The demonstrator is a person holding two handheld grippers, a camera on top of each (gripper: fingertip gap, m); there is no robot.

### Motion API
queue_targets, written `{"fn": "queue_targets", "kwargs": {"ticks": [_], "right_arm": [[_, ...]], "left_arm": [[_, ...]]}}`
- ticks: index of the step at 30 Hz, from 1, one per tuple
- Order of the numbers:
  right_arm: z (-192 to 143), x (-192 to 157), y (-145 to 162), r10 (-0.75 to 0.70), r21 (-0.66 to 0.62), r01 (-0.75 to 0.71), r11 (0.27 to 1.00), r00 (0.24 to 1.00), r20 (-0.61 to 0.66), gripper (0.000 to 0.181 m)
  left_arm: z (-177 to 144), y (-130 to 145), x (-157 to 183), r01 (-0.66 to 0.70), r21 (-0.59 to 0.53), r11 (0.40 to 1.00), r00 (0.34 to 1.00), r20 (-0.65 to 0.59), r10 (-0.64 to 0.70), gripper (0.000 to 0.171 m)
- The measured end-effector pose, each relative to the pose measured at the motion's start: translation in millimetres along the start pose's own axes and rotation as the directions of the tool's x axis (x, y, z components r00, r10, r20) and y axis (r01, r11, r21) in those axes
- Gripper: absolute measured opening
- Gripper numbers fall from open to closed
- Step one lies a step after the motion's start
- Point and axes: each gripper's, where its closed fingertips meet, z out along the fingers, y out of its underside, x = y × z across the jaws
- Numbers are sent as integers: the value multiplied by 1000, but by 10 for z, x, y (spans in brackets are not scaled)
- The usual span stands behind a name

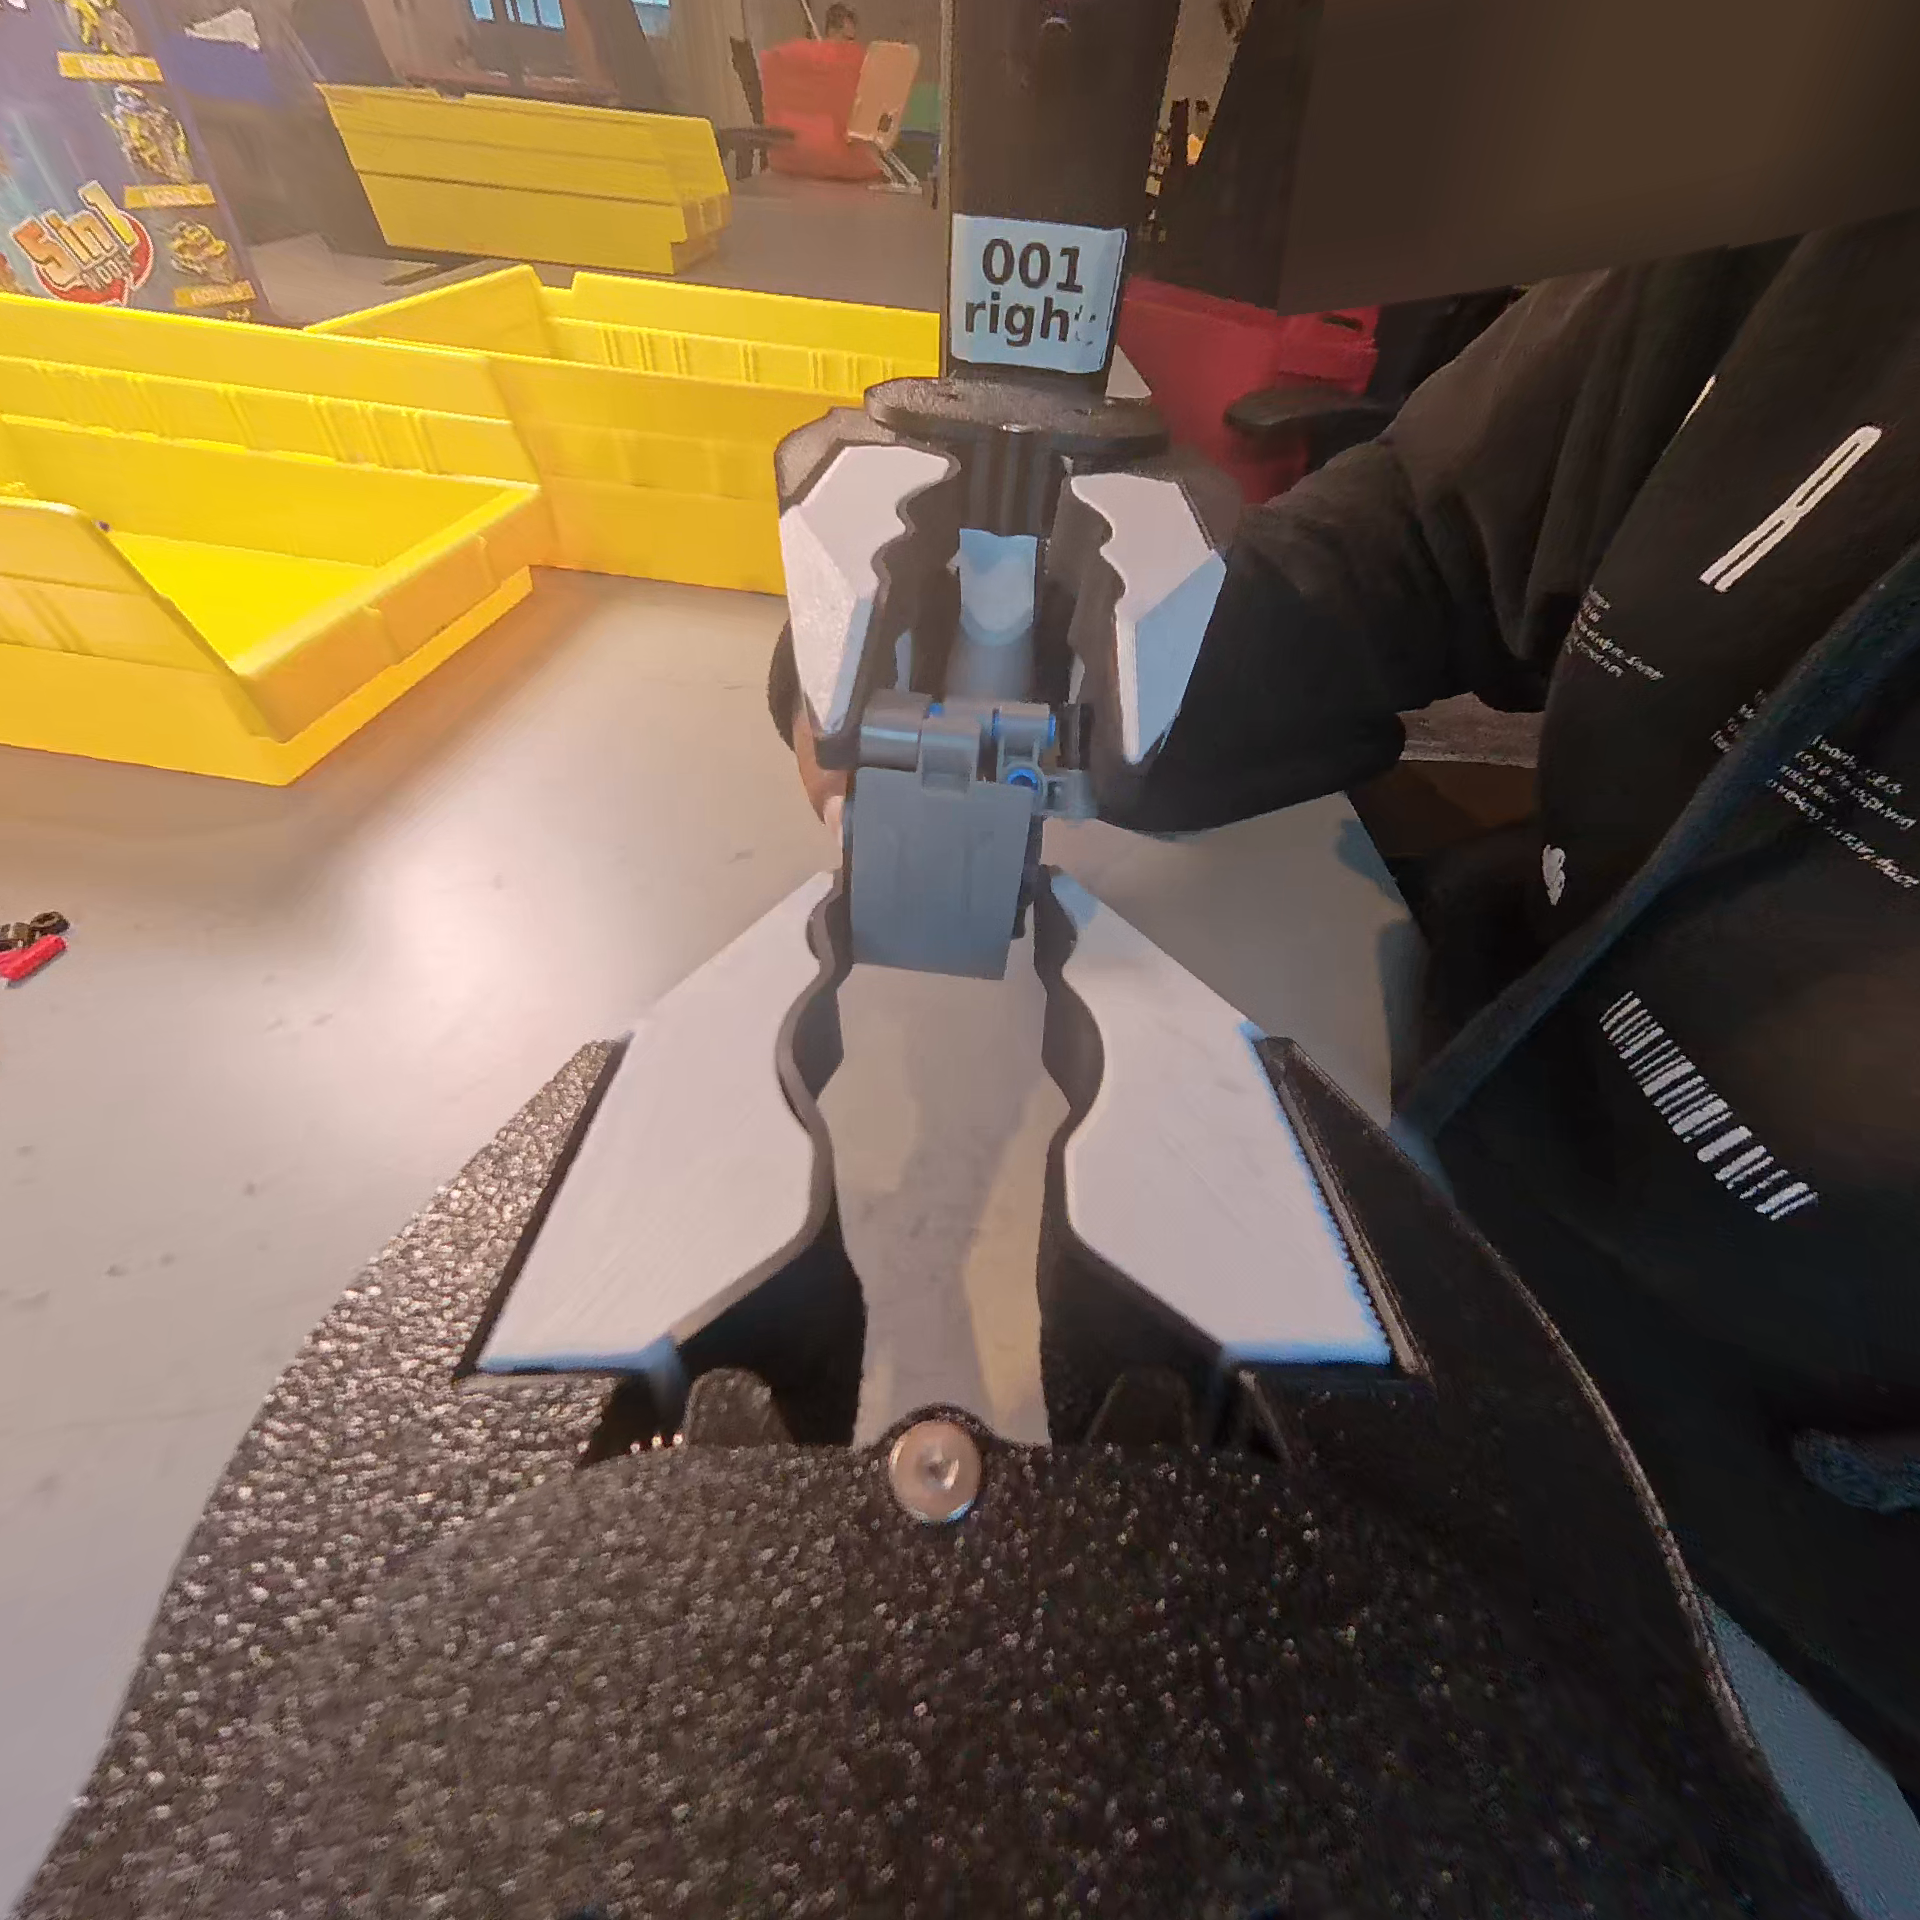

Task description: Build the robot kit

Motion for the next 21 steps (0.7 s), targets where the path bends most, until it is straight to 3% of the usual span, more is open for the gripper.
{"fn": "queue_targets", "kwargs": {"ticks": [3, 7, 17, 21], "right_arm": [[-20, 35, -9, -35, -5, 35, 999, 999, -27, 31], [-7, 24, 2, -87, -26, 86, 996, 995, -38, 31], [8, -14, -60, -150, -17, 149, 989, 988, -49, 30], [25, 75, 14, -172, -85, 164, 983, 981, -95, 32]], "left_arm": [[-80, -56, 9, -12, 19, 1000, 1000, -9, 13, 50], [-96, -78, -55, -68, -4, 998, 996, 65, 68, 31], [-92, -127, -58, -125, 14, 992, 986, 109, 123, 30], [-131, -79, -127, -118, 22, 993, 989, 96, 115, 32]]}}
